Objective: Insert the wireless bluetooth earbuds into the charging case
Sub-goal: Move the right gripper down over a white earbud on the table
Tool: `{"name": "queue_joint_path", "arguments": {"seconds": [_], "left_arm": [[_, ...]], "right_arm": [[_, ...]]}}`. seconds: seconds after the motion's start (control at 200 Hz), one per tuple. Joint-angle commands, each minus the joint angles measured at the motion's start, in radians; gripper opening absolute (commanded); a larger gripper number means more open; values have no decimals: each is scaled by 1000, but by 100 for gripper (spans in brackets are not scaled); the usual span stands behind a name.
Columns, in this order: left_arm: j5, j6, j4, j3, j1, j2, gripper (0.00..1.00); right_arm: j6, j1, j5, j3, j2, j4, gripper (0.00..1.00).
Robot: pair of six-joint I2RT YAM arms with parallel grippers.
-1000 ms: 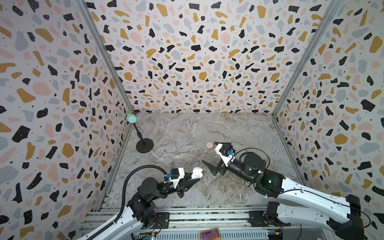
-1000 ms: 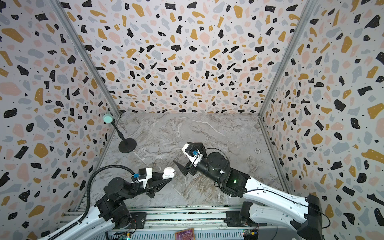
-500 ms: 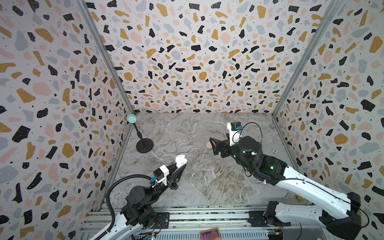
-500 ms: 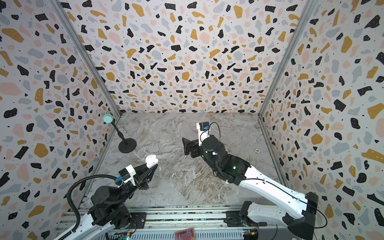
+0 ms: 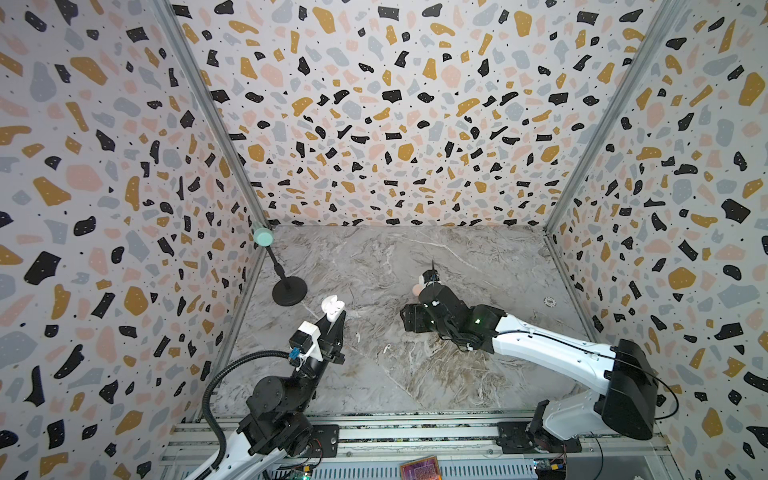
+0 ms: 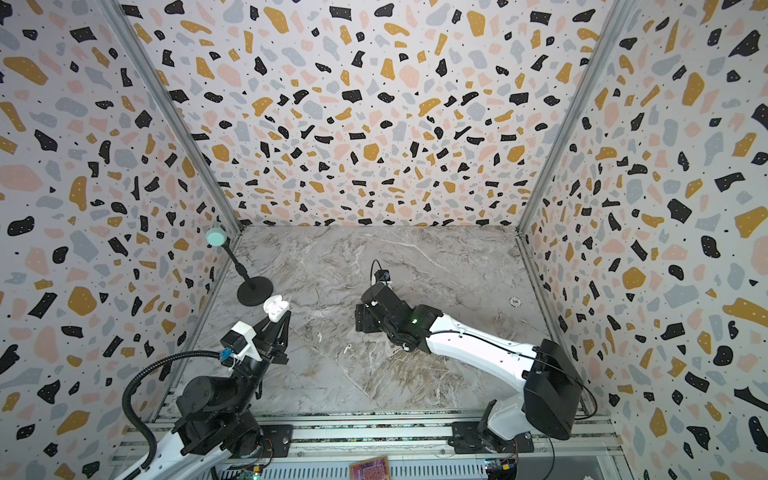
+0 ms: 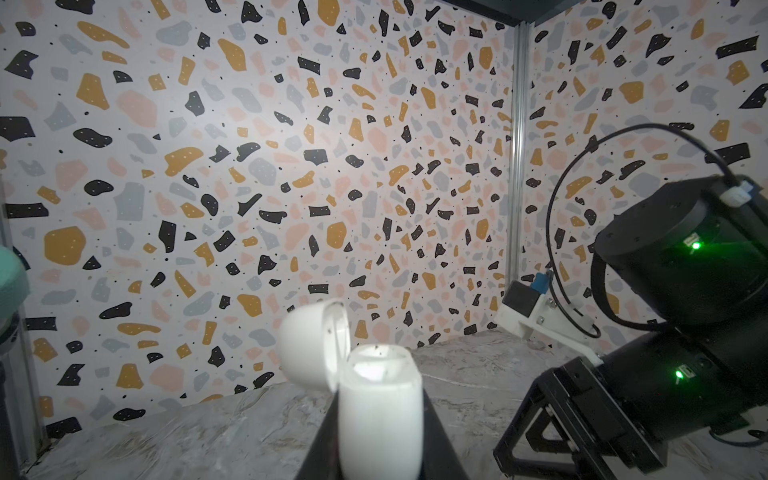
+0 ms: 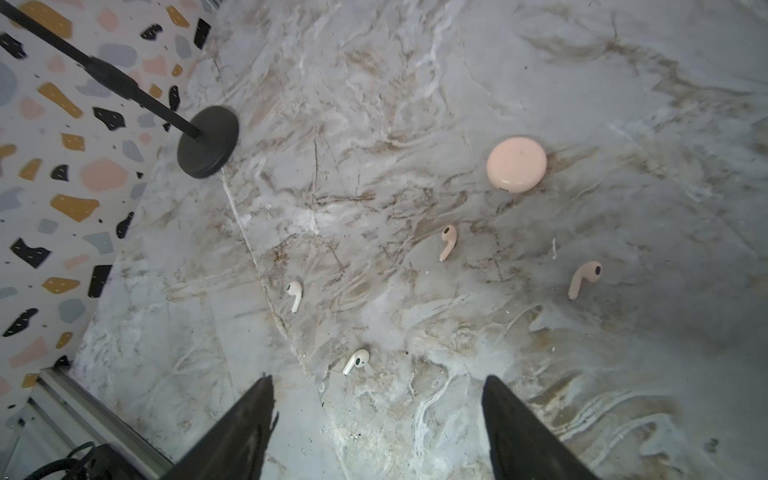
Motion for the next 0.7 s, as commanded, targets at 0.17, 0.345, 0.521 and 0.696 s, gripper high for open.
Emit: {"name": "queue_joint_path", "arguments": {"seconds": [0.17,0.345,0.521,0.696], "left_arm": [[-37,16,14,13,5,-4,0],[-32,13,9,14,5,-4,0],[-30,13,8,16,4,-4,0],[-21,13,7,16,4,-4,0]], "right_arm": [[132,42,-65,101,195,-74,59],[137,58,-102,148,296,-81,56],[138,72,-110,183,355,-72,51],[130,74,-112,222,415,-103,50]]}}
